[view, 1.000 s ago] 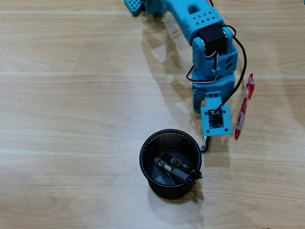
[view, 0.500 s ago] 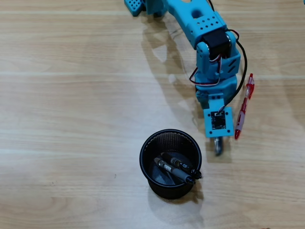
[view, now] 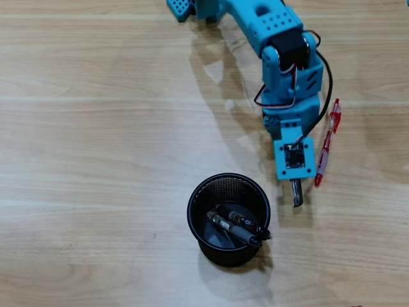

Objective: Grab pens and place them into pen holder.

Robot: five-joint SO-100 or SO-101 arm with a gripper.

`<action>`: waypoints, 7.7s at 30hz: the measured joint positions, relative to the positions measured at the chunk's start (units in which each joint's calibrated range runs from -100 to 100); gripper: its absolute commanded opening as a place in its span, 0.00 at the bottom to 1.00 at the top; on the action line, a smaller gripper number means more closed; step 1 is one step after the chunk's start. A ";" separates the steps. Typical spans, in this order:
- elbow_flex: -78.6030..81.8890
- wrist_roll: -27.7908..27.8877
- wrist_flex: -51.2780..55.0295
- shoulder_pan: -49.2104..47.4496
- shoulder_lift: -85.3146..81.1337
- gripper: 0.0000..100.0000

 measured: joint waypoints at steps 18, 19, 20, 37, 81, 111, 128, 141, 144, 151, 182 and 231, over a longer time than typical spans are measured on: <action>49.71 0.78 0.09 4.51 -53.35 0.02; 51.66 0.78 0.09 4.96 -55.81 0.02; 53.35 0.78 0.09 5.41 -58.10 0.02; 56.99 12.68 -18.94 8.39 -67.01 0.02; 45.18 20.73 -96.97 13.98 -24.00 0.02; 44.47 15.69 -102.42 15.34 -16.88 0.10; 76.25 18.60 -100.43 10.83 -49.70 0.02; 70.75 21.97 -42.65 5.41 -70.91 0.02; 68.35 21.97 -30.19 3.16 -71.25 0.02; 59.74 21.97 -17.47 -2.17 -65.56 0.02; 17.04 -1.30 1.99 -15.52 -21.71 0.02; -3.73 -3.95 -1.99 -9.47 2.71 0.02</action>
